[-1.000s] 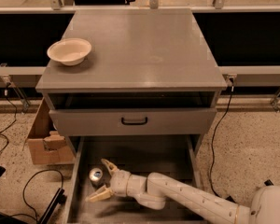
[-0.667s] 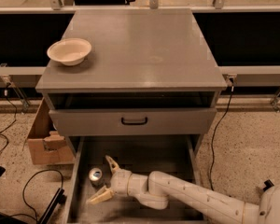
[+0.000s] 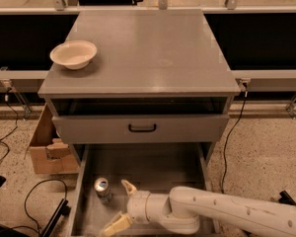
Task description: Place redbull can into middle drawer
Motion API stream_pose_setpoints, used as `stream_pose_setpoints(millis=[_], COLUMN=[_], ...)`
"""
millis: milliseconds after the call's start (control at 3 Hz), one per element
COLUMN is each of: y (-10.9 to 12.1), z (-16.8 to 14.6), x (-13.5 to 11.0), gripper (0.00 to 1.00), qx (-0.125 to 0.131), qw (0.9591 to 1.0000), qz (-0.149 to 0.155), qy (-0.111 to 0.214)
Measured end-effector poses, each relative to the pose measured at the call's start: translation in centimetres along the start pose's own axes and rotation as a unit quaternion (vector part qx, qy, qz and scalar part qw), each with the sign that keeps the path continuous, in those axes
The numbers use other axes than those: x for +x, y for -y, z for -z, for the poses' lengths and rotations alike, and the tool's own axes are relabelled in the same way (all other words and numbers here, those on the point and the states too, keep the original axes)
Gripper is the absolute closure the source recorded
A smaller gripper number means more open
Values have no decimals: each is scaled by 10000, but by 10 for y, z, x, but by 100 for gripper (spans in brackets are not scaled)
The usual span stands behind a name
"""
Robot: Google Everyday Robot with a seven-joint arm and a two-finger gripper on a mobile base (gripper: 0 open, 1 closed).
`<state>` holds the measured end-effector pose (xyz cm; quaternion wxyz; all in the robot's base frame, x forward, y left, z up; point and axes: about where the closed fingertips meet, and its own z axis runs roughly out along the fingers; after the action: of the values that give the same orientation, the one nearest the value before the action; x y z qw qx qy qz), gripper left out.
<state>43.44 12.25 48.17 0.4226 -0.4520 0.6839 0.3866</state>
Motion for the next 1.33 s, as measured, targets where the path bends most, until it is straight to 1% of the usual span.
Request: stream_pose_setpoints(millis=[333,667,1000,1333], y=[-68,-86,-84,-61], z=[24,39,41,74], x=[27,26,24,-1], gripper=[0,0,0,0], qx=[-541,-603,-577,-316], qw=[9919,9876,9880,9885], qz=[-703,-742,-730,-699], qy=[-907,-1244,-1237,-1307])
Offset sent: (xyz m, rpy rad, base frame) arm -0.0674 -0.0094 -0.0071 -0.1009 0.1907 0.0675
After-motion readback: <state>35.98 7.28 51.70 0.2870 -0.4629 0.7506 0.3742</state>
